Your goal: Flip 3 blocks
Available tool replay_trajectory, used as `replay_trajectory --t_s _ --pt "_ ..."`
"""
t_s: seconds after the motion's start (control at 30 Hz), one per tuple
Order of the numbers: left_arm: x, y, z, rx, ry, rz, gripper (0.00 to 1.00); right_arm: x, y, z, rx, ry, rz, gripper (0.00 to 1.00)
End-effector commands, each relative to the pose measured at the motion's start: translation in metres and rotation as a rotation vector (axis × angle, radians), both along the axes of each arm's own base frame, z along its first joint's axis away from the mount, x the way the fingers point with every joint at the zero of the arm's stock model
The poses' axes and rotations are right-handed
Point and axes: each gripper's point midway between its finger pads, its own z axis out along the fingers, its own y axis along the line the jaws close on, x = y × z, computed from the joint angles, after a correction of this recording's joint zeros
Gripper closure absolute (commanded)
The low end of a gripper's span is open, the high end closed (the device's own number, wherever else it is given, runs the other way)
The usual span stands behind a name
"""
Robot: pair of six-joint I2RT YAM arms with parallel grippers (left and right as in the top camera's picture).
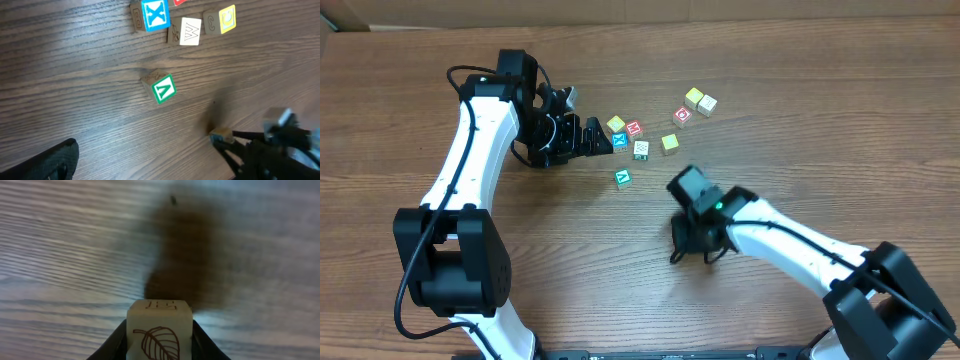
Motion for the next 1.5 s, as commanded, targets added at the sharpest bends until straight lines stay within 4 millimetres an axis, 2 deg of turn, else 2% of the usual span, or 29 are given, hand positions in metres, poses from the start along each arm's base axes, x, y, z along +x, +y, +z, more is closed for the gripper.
replay_trajectory --t_s 0.0,0.27,0.53,0.67,1.13,1.33,1.43,1.47 --pt "0.005 0.002 0.008 0.0 -0.023 0.012 0.0 0.005 -0.001 0.002 0.012 -0.002 -0.151 0.86" --pt "0.005 0.002 0.008 0.0 -0.023 0.012 0.0 -0.002 -0.01 -0.008 -0.016 0.013 -0.202 0.86" --pt "0.006 0.002 0.008 0.0 -0.025 0.011 0.0 -0.009 -0.016 -0.02 -0.037 -0.012 -0.024 0.82" --pt "0.006 0.002 0.008 0.0 -0.025 0.011 0.0 -0.006 -0.014 -0.019 -0.032 -0.031 0.024 0.75" --pt "0.006 0.002 0.008 0.0 -0.025 0.011 0.0 -0.001 -0.009 -0.018 -0.009 -0.052 0.024 0.53" --pt "0.007 0.002 0.008 0.0 -0.031 0.012 0.0 0.011 0.001 -0.011 0.025 -0.095 0.023 0.44" --pt "0.008 0.002 0.008 0.0 -0.034 0.011 0.0 0.023 0.007 0.001 0.031 -0.138 0.016 0.4" --pt "0.008 0.002 0.008 0.0 -0.035 0.011 0.0 0.03 0.007 0.007 0.024 -0.16 0.002 0.21"
